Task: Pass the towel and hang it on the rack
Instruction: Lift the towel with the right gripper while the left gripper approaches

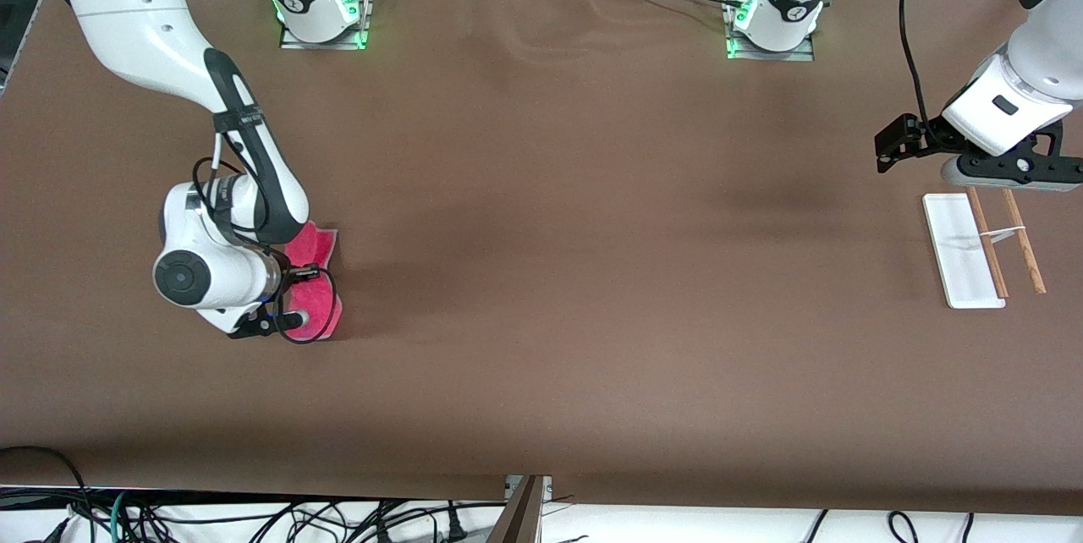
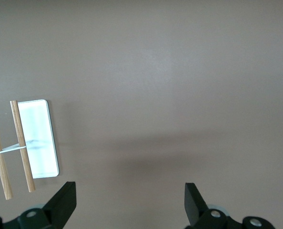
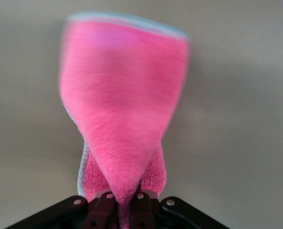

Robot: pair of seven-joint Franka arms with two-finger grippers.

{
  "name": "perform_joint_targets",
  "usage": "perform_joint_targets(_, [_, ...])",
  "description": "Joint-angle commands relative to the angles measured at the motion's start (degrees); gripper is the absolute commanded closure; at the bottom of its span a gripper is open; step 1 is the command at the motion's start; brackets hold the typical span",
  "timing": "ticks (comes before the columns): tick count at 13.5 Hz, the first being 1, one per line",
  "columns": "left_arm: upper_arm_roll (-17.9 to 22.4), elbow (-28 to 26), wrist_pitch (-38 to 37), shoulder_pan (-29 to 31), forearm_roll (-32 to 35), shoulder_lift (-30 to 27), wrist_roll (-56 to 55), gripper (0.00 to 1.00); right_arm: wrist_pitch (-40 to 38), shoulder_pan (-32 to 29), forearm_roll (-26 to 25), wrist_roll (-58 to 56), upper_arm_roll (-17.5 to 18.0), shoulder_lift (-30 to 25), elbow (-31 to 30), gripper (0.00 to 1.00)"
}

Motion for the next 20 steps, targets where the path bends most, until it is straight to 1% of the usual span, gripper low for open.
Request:
perform_joint_targets(1, [-0.2, 1.7, -1.2, 0.3, -1.4, 0.8, 0.7, 0.00, -1.3, 0.7, 0.8, -0.3, 0.4, -5.5, -0.3, 1.00])
perform_joint_targets(2, [-0.3, 1.6, -1.2, 0.3, -1.5, 1.0, 0.7, 0.00, -3.0, 1.0, 0.8, -0.2, 1.2, -6.2, 0.8, 1.00])
perform_joint_targets(4, [-0.3, 1.6, -2.6, 0.3, -6.2, 1.5, 0.8, 0.00, -8.0, 1.2, 1.7, 0.0, 3.5, -6.8, 5.8, 1.00])
perform_joint_targets(6, [-0.3, 1.3, -5.2, 0.3, -7.8, 2.4, 1.3, 0.00, -12.9, 1.5, 5.6, 0.0, 5.4, -6.7, 11.1, 1.00])
perform_joint_targets(7, [-0.3, 1.3, -5.3, 0.0, -9.9, 3.2, 2.4, 0.00, -13.7, 1.5, 6.6, 0.0, 6.8, -6.7, 12.8, 1.00])
perform_joint_targets(9, [-0.4, 1.5, -5.2, -0.5, -15.7, 5.4, 2.9, 0.00, -13.7, 1.7, 6.6, 0.0, 10.1, -6.8, 13.8, 1.00])
perform_joint_targets(10, [-0.5, 1.5, -5.1, -0.5, -19.5, 6.8, 3.1, 0.00, -13.6, 2.0, 6.4, 0.0, 11.8, -6.8, 14.3, 1.00])
perform_joint_targets(11, [-0.6, 1.5, -5.0, -0.8, -24.2, 8.6, 4.4, 0.00, -13.3, 3.1, 6.3, 0.0, 12.8, -6.8, 15.2, 1.00])
perform_joint_targets(14, [-0.7, 1.6, -3.1, -1.4, -39.3, 14.9, 11.9, 0.00, -10.7, 9.0, 6.3, 0.2, 12.8, -6.7, 16.2, 1.00])
perform_joint_targets(16, [-1.0, 1.5, -1.7, -2.0, -48.1, 18.8, 21.2, 0.00, -7.4, 11.8, 6.3, 4.9, 12.8, -6.7, 16.3, 1.00])
perform_joint_targets(18, [-1.0, 1.0, -1.5, -3.4, -57.0, 21.7, 29.2, 0.00, -3.6, 14.8, 6.2, 8.7, 12.8, -6.5, 16.3, 1.00])
perform_joint_targets(20, [-1.0, 1.2, 0.7, -5.1, -62.5, 24.0, 36.1, 0.00, -1.4, 16.9, 6.0, 11.8, 12.7, -6.3, 16.3, 1.00])
